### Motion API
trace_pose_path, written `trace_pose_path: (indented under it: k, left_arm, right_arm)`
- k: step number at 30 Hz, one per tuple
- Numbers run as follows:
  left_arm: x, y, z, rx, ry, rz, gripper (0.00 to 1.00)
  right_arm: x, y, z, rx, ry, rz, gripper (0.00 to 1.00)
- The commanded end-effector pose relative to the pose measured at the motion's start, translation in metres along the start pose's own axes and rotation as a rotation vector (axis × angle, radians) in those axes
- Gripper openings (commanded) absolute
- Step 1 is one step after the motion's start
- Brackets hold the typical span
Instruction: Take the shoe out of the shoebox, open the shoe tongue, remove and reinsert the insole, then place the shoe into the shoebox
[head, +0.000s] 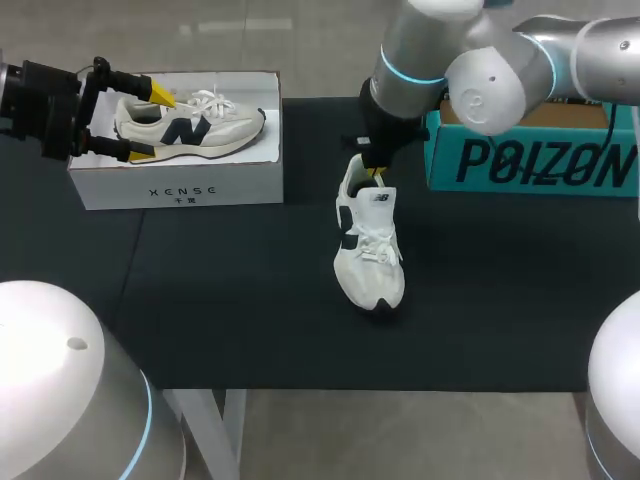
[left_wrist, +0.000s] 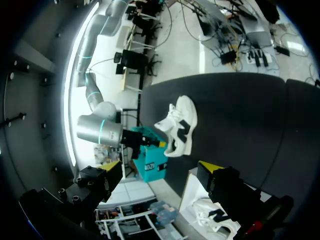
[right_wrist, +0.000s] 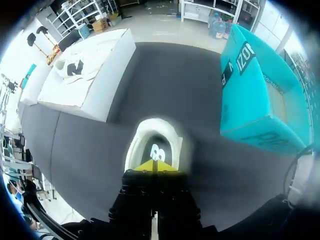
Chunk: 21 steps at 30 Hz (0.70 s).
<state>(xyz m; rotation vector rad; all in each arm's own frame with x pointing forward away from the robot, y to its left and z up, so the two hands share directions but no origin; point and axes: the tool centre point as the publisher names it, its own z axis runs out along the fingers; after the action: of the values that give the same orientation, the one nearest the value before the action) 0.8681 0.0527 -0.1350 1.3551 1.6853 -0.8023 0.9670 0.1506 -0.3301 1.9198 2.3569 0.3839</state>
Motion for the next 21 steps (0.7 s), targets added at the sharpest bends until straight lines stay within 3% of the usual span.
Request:
trace_pose_path:
  k: [1,21]
  left_arm:
    - [0.0,0.0,0.0,0.0,0.004,0.0,1.0]
    - [0.0,0.0,0.0,0.0,0.004,0.0,1.0]
  right_arm:
    - [0.006,0.004,0.021,0.019,-0.066,-0.008,0.0]
    - [-0.01,-0.007,0.068,0.102,-0.124,-0.033,0.0]
